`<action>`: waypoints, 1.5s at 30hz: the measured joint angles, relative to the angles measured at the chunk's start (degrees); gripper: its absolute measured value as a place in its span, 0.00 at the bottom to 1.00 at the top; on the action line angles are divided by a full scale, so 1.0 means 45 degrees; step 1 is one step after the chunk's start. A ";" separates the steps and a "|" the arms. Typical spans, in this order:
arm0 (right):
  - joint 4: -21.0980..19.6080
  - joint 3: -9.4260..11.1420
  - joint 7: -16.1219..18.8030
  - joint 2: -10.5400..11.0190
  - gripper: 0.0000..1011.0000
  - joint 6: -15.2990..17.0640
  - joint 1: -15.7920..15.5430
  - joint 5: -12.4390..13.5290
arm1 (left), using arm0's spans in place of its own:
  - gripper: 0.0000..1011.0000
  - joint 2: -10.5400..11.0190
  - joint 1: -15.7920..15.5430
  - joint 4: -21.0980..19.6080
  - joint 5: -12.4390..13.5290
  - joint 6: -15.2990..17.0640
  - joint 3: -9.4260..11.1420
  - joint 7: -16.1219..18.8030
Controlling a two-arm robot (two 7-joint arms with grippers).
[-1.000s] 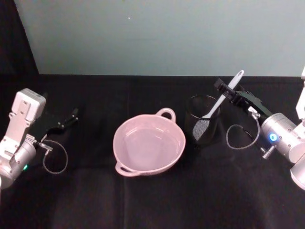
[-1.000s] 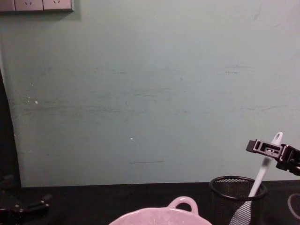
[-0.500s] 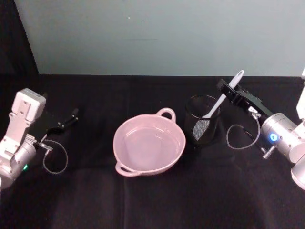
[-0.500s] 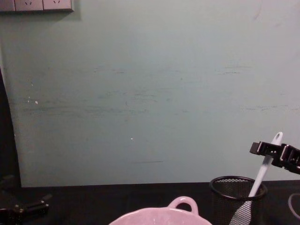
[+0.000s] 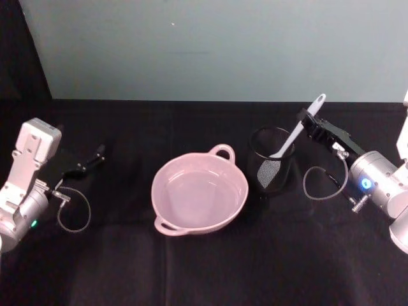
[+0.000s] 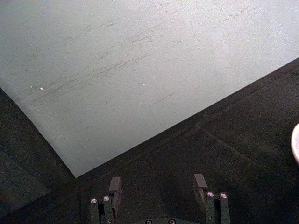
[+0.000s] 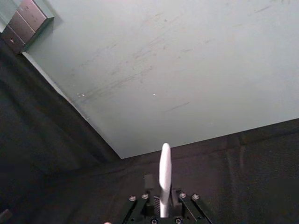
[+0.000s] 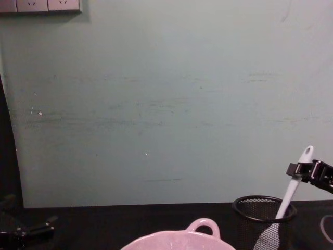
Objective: Use the one hand to pick up the spoon and stir the clear water in the bowl.
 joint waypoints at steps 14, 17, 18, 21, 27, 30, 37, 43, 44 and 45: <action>-0.0213 -0.0041 0.0055 0.0081 0.11 -0.0162 -0.0063 -0.0134 | 1.00 0.0000 0.0000 -0.0001 0.0000 -0.0001 -0.0001 0.0000; -0.0512 -0.0046 0.0066 0.0177 0.11 -0.0290 -0.0137 -0.0297 | 1.00 0.0000 0.0000 0.0000 0.0000 0.0000 0.0000 0.0000; -0.0611 -0.0046 0.0077 0.0207 0.11 -0.0314 -0.0155 -0.0337 | 1.00 0.0000 0.0000 0.0000 0.0000 0.0000 0.0000 0.0000; -0.1058 -0.0061 0.0142 0.0402 0.11 -0.0310 -0.0196 -0.0520 | 1.00 0.0000 0.0000 0.0000 0.0000 0.0000 0.0000 0.0000; -0.2055 -0.0210 0.0140 0.0941 0.11 -0.0131 -0.0184 -0.1227 | 1.00 0.0000 0.0000 0.0000 0.0000 0.0000 0.0000 0.0000; -0.2449 -0.0290 0.0221 0.1224 0.11 -0.0019 -0.0047 -0.1674 | 1.00 0.0000 0.0000 0.0000 0.0000 0.0000 0.0000 0.0000; -0.3088 -0.0398 0.0746 0.1834 0.11 0.0270 0.0456 -0.2534 | 1.00 0.0000 0.0000 0.0000 0.0000 0.0000 0.0000 0.0000; -0.3307 -0.0331 0.1295 0.2138 0.11 0.0541 0.0856 -0.2705 | 1.00 0.0000 0.0000 0.0000 0.0000 0.0000 0.0000 0.0000; -0.3311 -0.0321 0.1352 0.2160 0.11 0.0558 0.0888 -0.2705 | 1.00 0.0000 0.0000 0.0000 0.0000 0.0000 0.0000 0.0000; -0.3311 -0.0307 0.1410 0.2182 0.11 0.0577 0.0932 -0.2702 | 1.00 0.0000 0.0000 0.0000 0.0000 0.0000 0.0000 0.0000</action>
